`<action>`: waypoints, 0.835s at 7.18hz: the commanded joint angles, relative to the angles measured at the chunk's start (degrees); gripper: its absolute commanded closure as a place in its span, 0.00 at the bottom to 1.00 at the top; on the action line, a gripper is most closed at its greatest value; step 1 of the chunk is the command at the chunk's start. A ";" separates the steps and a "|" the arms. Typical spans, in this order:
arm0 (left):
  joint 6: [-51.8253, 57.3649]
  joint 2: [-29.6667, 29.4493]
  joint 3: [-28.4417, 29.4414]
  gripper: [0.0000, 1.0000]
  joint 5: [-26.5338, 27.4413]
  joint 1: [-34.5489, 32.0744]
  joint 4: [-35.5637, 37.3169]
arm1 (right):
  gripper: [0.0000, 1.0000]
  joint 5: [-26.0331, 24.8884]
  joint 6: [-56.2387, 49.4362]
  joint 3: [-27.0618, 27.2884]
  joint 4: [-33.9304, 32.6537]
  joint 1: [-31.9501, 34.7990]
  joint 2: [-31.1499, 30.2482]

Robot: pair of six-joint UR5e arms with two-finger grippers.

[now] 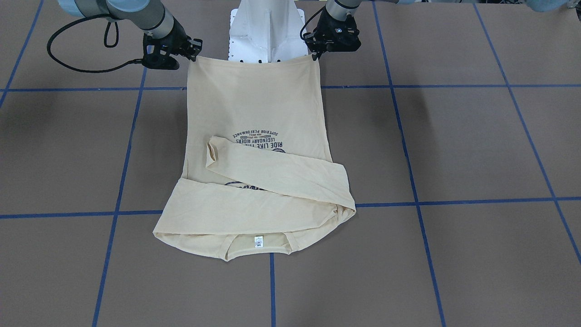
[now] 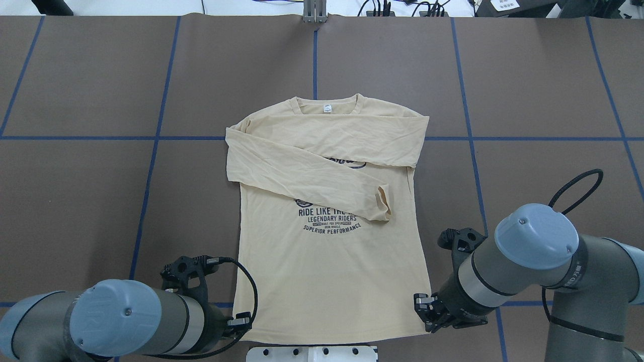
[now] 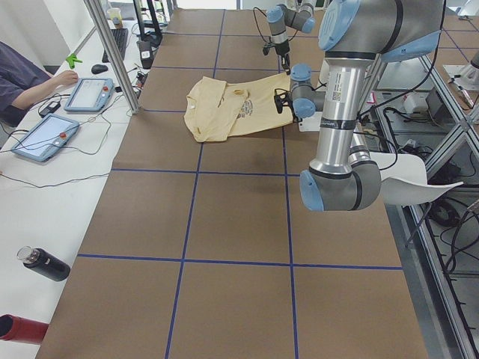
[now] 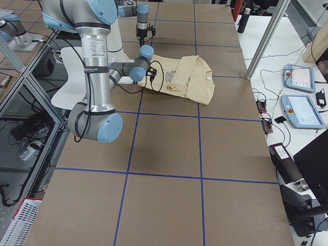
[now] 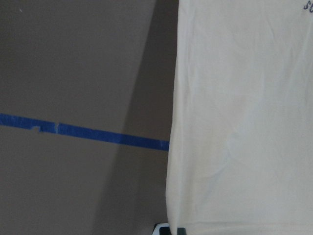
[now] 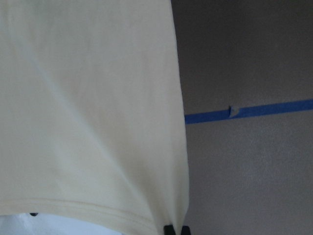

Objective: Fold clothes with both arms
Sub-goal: 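Lift the hem with both grippers and fold it toward the collar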

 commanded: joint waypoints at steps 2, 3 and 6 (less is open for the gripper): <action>0.70 -0.49 -3.93 1.00 -3.96 -6.89 0.05 | 1.00 2.06 0.14 -0.62 0.56 9.13 3.80; 4.18 -0.67 -3.85 1.00 -9.19 -13.73 -0.04 | 1.00 2.24 0.13 -1.58 0.47 14.06 6.61; 11.76 -7.58 1.48 1.00 -18.35 -29.66 0.05 | 1.00 3.28 -3.61 -9.73 0.21 25.23 13.56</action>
